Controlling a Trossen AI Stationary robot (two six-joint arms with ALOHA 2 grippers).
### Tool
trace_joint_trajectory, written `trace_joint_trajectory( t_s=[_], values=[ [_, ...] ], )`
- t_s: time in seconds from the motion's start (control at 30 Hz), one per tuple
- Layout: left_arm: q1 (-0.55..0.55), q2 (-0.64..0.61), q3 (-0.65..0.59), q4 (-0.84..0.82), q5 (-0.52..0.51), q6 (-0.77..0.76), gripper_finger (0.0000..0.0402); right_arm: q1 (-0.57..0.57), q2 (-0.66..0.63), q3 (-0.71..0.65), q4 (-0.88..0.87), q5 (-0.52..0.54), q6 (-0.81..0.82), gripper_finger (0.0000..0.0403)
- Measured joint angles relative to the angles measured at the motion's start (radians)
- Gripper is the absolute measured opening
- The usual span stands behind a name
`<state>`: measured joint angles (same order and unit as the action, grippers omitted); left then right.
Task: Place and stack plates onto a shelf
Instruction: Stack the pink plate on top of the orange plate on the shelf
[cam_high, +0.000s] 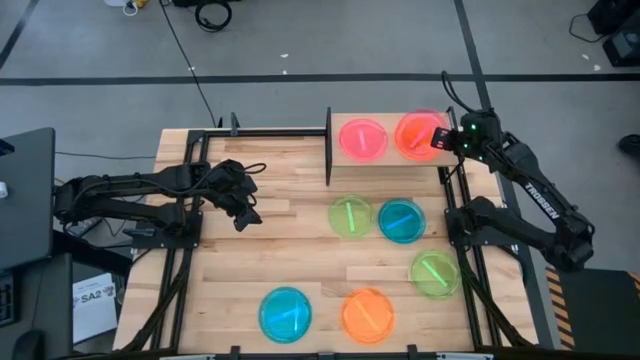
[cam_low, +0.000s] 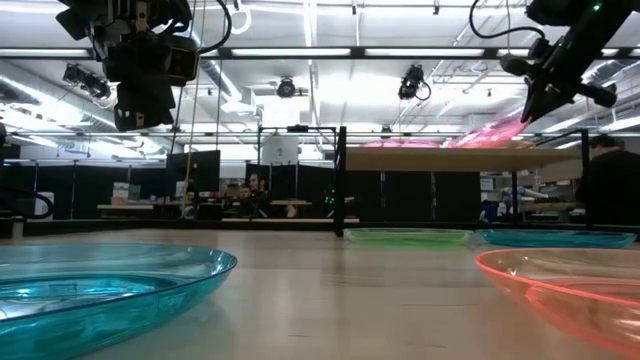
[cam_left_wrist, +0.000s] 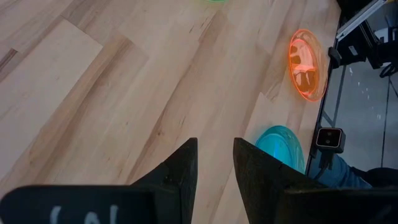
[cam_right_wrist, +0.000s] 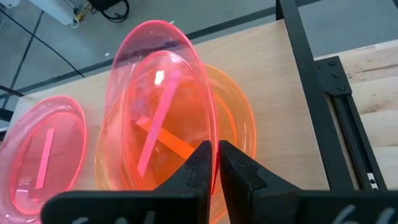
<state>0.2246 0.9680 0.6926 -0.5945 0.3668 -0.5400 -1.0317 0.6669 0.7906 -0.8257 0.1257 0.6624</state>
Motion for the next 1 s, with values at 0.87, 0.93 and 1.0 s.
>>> trace_joint_trajectory(
  t_s=[0.87,0.93,1.0],
  values=[
    [0.000,0.000,0.000,0.000,0.000,-0.018,0.0110,0.000,0.022,0.000,0.006,0.012,-0.041,0.0153],
    [0.000,0.000,0.000,0.000,0.000,-0.019,0.0110,0.000,0.020,0.000,0.020,-0.005,-0.064,0.0159],
    [0.000,0.000,0.000,0.000,0.000,-0.019,0.0110,0.000,0.018,0.000,0.042,-0.039,-0.089,0.0161]
  ],
)
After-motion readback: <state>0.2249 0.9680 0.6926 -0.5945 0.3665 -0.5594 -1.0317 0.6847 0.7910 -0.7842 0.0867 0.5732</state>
